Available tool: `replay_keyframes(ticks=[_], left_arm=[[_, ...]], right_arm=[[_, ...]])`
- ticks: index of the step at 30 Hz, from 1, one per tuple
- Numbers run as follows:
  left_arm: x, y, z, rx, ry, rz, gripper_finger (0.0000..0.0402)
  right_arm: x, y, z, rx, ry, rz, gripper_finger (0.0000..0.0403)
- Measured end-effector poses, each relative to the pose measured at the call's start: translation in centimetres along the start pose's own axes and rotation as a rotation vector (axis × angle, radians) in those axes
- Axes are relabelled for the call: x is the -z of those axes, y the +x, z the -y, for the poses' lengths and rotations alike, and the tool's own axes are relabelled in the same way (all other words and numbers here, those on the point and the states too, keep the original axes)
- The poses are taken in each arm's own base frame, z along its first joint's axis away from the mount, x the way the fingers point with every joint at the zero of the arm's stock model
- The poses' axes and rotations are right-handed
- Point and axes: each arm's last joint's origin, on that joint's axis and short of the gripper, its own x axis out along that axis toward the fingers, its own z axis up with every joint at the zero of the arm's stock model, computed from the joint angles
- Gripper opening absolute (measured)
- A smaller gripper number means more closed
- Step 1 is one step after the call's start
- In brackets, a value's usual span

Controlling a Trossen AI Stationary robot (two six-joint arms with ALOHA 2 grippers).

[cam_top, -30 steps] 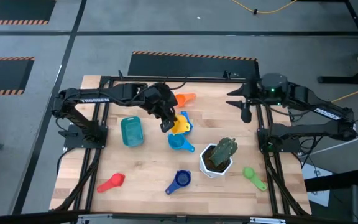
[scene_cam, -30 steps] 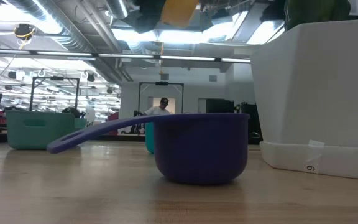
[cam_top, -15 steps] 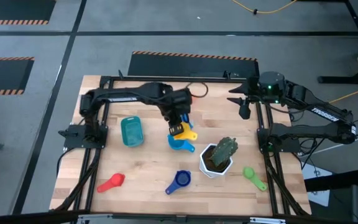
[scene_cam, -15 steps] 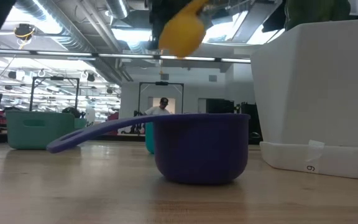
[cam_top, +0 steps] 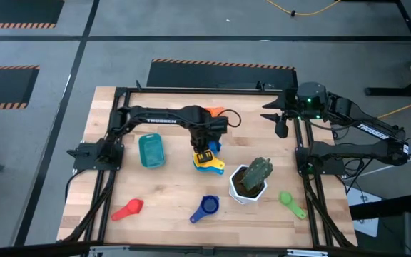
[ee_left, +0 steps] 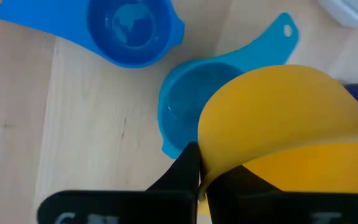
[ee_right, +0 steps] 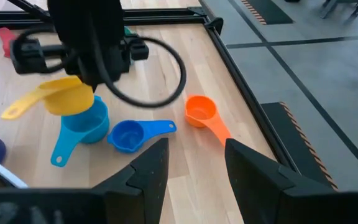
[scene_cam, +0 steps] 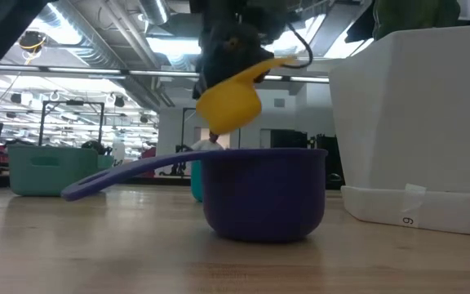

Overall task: Nest measuring cups in basket
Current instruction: Stack the yellow measuring cup on top of the light blue measuring cup

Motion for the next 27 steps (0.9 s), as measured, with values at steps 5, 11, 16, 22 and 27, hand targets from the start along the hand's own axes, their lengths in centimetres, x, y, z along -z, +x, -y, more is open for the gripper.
replay_keyframes(ticks=[5,11,16,22,27], left_arm=[[-0.2,1.6,0.2,-0.043,0.006,-0.034,0.0004],[-0.3,2.7,0.5,-0.071,0.038,-0.061,0.0007],[-0.2,2.8,0.5,-0.135,0.045,-0.059,0.0011],[-0.2,2.8,0.5,-0.136,0.044,-0.063,0.0011],[-0.1,2.9,0.8,-0.151,0.053,-0.062,0.0013]], right_arm=[[0.0,0.0,0.0,0.000,-0.002,-0.001,0.0162],[0.0,0.0,0.0,-0.001,-0.003,-0.001,0.0162],[0.0,0.0,0.0,-0.001,-0.003,-0.001,0.0162],[0.0,0.0,0.0,-0.001,-0.003,-0.001,0.0162],[0.0,0.0,0.0,-0.001,-0.001,-0.001,0.0162]])
